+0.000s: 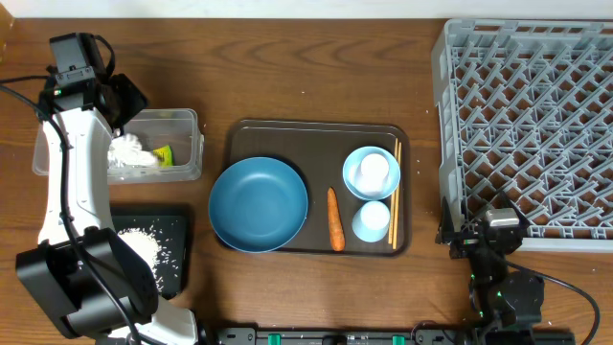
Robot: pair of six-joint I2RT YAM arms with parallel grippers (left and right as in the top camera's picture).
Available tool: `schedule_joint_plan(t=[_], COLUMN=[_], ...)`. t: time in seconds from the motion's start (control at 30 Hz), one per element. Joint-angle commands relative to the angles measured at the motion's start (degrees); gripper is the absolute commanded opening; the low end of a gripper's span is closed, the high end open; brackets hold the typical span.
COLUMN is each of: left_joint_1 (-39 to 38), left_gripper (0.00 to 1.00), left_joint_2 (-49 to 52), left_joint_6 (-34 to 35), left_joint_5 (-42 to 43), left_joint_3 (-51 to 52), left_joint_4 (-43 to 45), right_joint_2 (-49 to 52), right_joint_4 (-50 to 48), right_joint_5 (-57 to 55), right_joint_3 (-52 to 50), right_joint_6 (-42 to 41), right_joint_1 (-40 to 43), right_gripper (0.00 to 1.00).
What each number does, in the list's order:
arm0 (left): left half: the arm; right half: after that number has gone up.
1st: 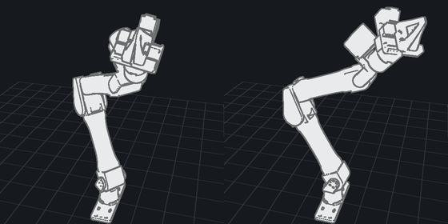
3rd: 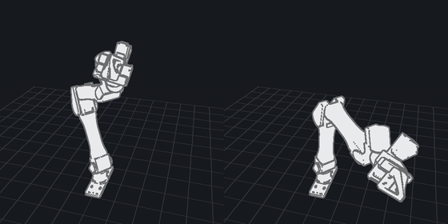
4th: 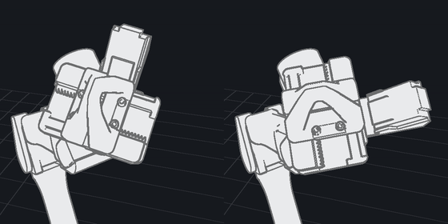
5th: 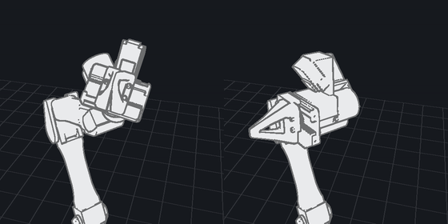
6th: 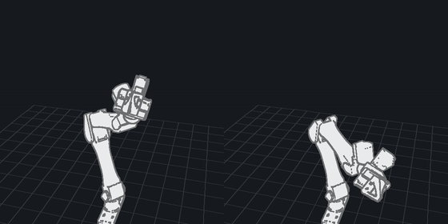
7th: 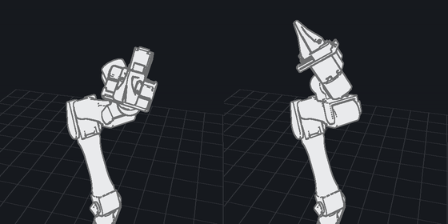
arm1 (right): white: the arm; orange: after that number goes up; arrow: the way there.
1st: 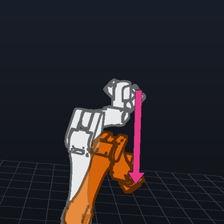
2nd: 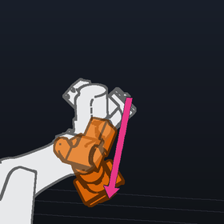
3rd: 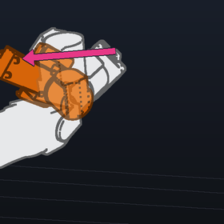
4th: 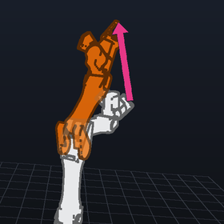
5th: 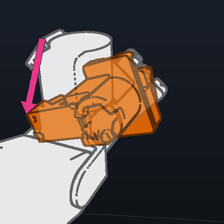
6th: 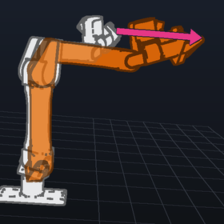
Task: Sort waste into correct bins and load items into the dishwasher rack
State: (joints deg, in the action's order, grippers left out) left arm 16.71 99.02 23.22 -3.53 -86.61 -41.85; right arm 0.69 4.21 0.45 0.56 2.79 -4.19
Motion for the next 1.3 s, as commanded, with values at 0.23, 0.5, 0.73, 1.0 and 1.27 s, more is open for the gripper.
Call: schedule_joint_plan(t=[0.23, 0.5, 0.73, 1.0, 1.27], left_joint_1=[0.1, 2.4, 8.2, 8.3, 8.3], left_gripper=[0.78, 0.95, 1.00, 0.99, 0.98], left_joint_2=[-6.2, -17.4, -18.7, -18.5, -18.5], left_joint_6=[0.3, 0.9, 12.0, 12.0, 12.0], left_joint_5=[19.9, 5.7, 5.9, 5.9, 5.9], left_joint_3=[0.5, 0.5, 0.5, 0.5, 0.5], left_joint_4=[-2.0, -4.0, -10.0, -10.0, -10.0], right_joint_2=[-0.2, -0.2, -0.2, -0.2, -0.2], right_joint_4=[0.1, 0.1, 0.1, 0.1, -13.7], right_joint_5=[-0.2, -0.2, -0.2, -0.2, 17.2], right_joint_3=[-0.2, -0.2, -0.2, -0.2, -0.2], right_joint_6=[0.7, 0.7, 0.7, 0.7, -14.8], right_joint_1=[0.5, 0.5, 0.5, 0.5, 0.5], right_gripper=[0.99, 0.99, 0.99, 0.99, 0.99])
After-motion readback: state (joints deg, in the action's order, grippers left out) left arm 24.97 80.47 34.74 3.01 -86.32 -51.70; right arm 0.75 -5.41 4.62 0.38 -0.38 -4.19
